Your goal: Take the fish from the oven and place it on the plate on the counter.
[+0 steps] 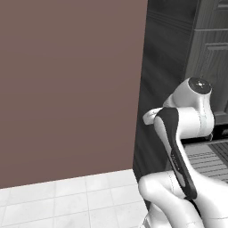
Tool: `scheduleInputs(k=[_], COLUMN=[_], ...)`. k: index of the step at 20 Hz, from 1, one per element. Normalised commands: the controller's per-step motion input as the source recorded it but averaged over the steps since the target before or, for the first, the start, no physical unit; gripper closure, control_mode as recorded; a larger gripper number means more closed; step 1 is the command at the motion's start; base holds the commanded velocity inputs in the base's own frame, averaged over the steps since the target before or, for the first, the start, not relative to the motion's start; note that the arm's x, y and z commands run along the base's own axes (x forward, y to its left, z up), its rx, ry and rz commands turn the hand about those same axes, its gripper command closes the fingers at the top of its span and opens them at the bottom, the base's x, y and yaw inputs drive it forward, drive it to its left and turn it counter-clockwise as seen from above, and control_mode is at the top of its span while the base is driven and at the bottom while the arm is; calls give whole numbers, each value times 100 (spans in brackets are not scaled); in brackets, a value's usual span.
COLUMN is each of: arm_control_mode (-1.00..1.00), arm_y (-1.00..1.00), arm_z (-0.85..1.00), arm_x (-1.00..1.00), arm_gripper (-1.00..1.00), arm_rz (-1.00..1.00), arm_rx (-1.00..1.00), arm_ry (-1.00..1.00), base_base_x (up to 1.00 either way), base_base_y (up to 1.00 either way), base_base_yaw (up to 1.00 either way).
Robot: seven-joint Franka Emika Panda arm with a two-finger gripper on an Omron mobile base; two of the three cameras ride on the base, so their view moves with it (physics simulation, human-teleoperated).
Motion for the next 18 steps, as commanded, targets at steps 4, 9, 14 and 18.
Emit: scheduleInputs(k=[4, 9, 14, 18], arm_control_mode=[-100, -100, -100, -100], arm_y=[0, 0, 0, 0], arm_z=[0, 1, 0, 0], arm_x=[0, 0, 0, 0], arm_gripper=[100, 100, 100, 100], arm_rz=[0, 0, 0, 0], arm_rx=[21, 10, 0, 0], arm_ry=[-1, 1, 0, 0], base_base_x=[0, 0, 0, 0], base_base_y=[0, 0, 0, 0], base_base_yaw=[0, 0, 0, 0])
